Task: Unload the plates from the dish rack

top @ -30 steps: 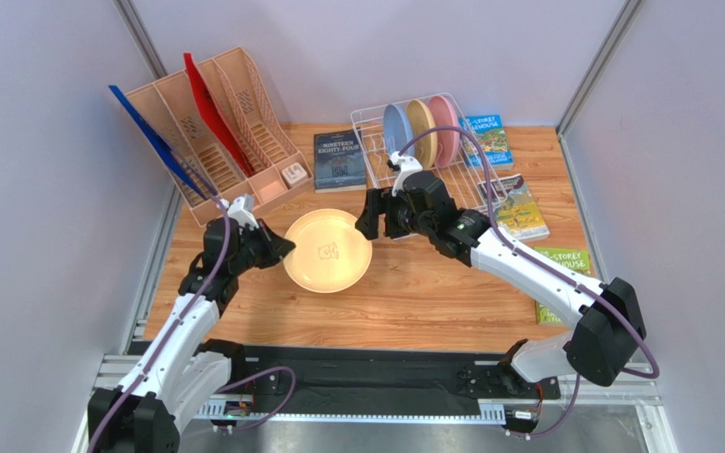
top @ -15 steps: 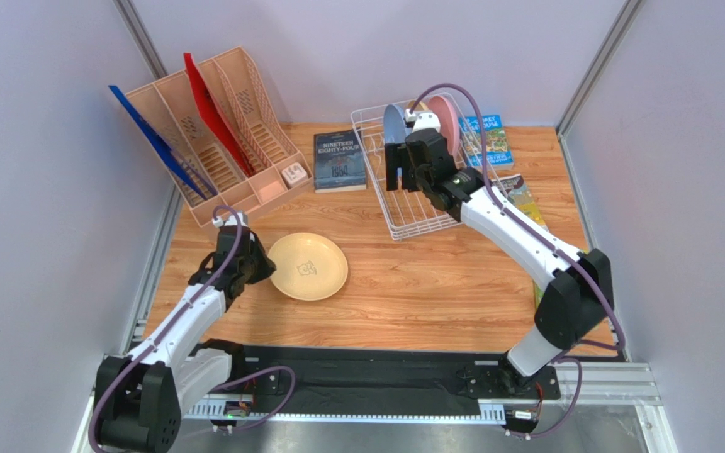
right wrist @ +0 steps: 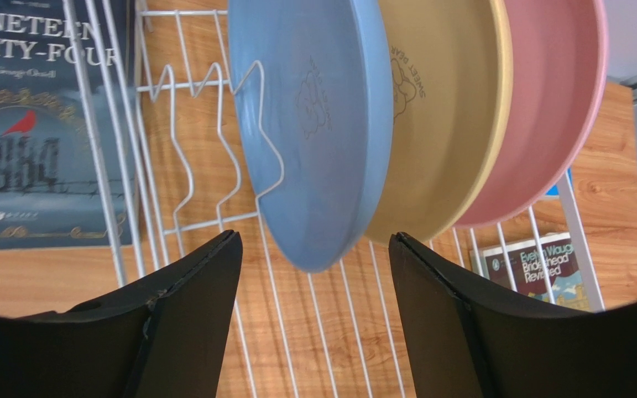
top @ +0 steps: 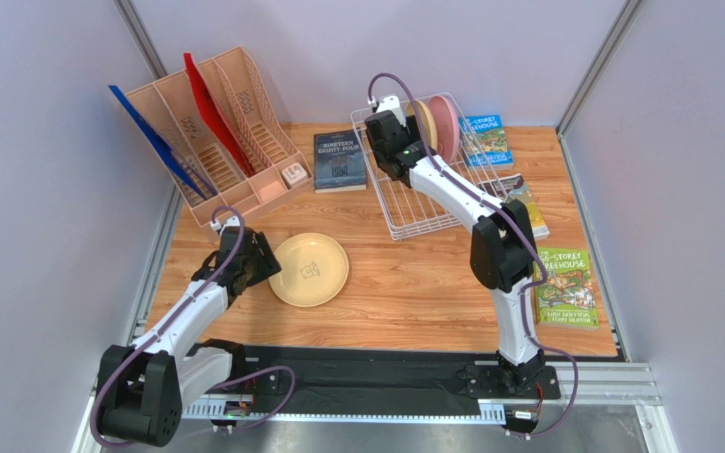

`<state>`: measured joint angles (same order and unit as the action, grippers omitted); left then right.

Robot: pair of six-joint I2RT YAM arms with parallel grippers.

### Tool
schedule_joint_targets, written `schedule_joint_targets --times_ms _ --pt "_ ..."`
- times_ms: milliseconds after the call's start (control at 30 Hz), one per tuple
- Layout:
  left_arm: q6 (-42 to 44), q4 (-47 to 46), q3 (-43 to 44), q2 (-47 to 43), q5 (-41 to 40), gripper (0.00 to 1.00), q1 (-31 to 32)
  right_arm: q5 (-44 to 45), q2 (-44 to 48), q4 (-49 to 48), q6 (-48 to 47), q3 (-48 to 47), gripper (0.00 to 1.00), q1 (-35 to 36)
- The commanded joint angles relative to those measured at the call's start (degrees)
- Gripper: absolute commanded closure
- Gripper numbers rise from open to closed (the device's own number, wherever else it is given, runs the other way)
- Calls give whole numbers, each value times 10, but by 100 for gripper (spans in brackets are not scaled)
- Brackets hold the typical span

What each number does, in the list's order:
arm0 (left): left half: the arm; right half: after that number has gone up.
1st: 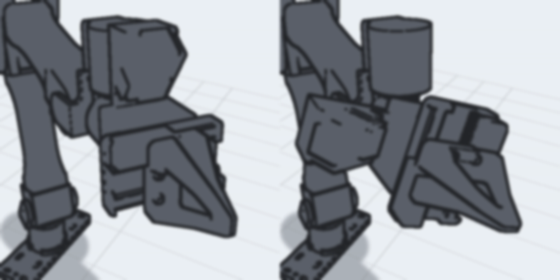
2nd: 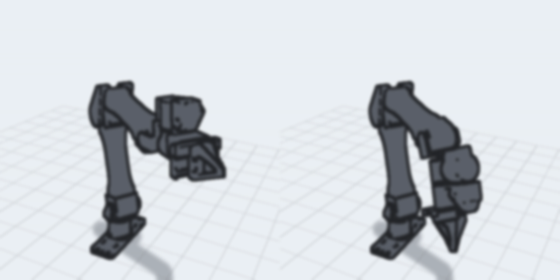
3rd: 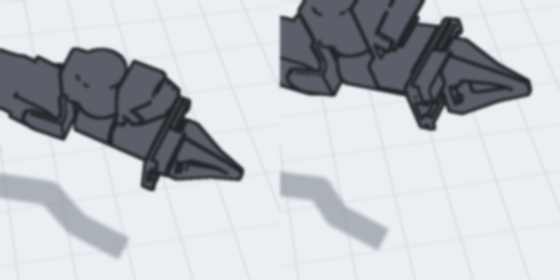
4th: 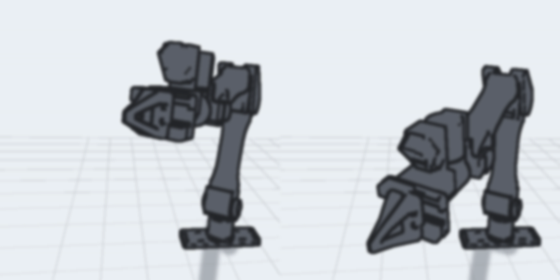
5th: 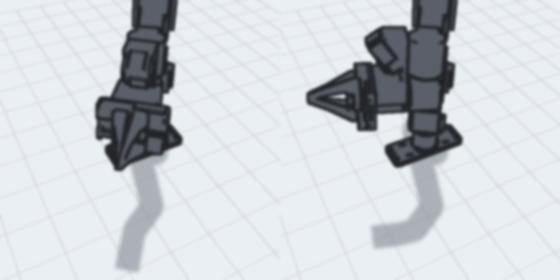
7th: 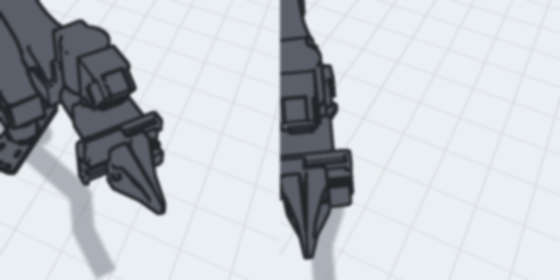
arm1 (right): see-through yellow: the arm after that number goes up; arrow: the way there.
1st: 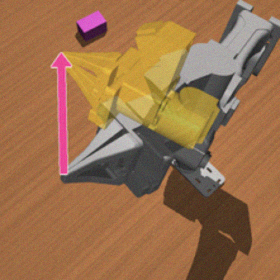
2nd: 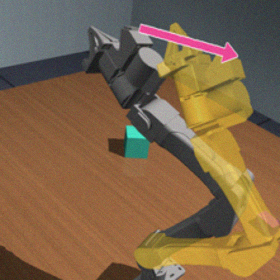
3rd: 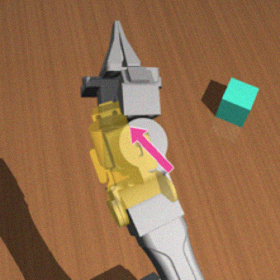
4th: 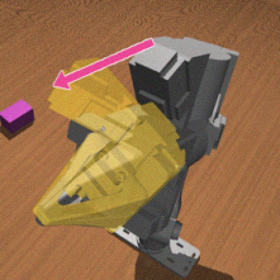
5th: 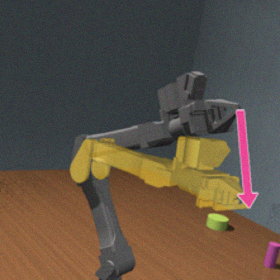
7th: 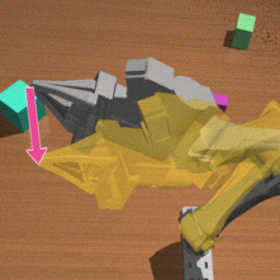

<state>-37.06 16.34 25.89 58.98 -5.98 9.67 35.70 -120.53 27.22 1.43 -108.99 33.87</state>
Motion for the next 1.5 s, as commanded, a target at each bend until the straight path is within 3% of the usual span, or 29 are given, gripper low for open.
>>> schedule_joint_targets --times_ms 0,67,100,133,233,367,533,633,700,900,1033,1133,1367,1467 --pt "5 21 21 -33 -13 29 1 79 -41 -18 -53 -61 30 -4" --pt "8 27 24 -50 -14 29 1 91 -56 -27 -62 -74 37 -5" --pt "8 33 26 -55 -14 29 1 97 -60 -30 -72 -76 46 -4" --pt "10 35 29 -61 -13 29 1 105 -64 -32 -77 -83 63 -5" --pt "16 42 37 -76 -12 29 1 104 -73 -35 -86 -90 100 -5" --pt "17 44 39 -80 -15 29 1 107 -77 -32 -87 -99 100 -3" --pt "14 37 36 -75 -15 29 1 234 -81 -92 -130 -96 100 11" --pt "16 41 40 -76 -18 28 1 304 -71 -187 -186 -61 100 16" --pt "19 46 43 -78 -19 20 1 337 -59 -267 -233 -42 100 16" --pt "26 54 52 -79 -17 16 1 368 -12 -436 -323 32 100 17" --pt "34 56 60 -85 -7 14 1 364 56 -424 -285 83 100 23" --pt "38 56 68 -92 4 6 1 336 121 -334 -199 112 100 28" --pt "44 63 90 -98 18 2 1 337 164 -283 -177 127 100 32" --pt "55 56 101 -106 56 0 1 285 208 -169 -80 145 100 33"
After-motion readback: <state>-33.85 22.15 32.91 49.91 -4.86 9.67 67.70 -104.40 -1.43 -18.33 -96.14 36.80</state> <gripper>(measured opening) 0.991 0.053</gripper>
